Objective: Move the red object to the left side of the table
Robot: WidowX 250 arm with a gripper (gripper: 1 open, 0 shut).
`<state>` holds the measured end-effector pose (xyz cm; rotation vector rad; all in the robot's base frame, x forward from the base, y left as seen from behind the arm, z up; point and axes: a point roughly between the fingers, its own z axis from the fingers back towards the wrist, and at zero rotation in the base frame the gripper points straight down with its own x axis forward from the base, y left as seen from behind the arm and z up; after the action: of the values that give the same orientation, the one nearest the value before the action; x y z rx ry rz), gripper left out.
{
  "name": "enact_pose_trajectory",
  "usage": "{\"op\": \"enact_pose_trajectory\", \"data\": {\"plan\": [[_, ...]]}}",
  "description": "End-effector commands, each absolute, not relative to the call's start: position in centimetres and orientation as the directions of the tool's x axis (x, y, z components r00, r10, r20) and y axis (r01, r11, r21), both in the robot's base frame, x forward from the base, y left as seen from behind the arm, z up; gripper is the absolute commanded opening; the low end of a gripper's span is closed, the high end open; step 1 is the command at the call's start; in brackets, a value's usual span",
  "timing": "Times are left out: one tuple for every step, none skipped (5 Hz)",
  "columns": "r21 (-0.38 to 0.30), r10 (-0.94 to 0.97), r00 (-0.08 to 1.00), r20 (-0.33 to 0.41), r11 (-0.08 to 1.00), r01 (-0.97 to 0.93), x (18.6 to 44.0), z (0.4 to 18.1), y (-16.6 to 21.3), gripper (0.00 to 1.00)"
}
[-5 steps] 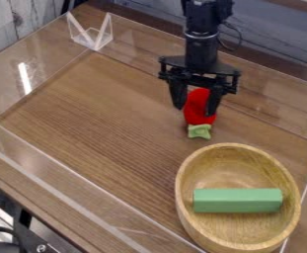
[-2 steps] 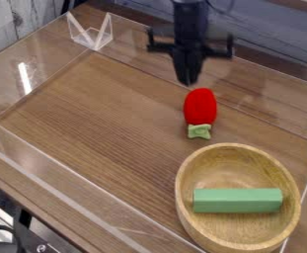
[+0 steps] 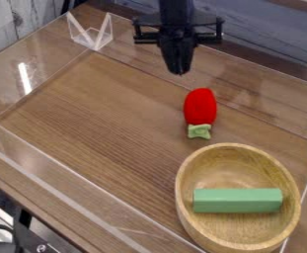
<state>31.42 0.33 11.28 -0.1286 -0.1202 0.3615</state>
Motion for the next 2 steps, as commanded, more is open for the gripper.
{"op": "enact_pose_trajectory", "data": {"plan": [[-0.153, 0.359, 0.926, 0.118, 0.928, -0.340, 31.8, 11.0, -0.8, 1.00], [-0.143, 0.346, 0.933, 0.094, 0.932, -0.332, 32.2, 9.0, -1.6, 1.00]]}}
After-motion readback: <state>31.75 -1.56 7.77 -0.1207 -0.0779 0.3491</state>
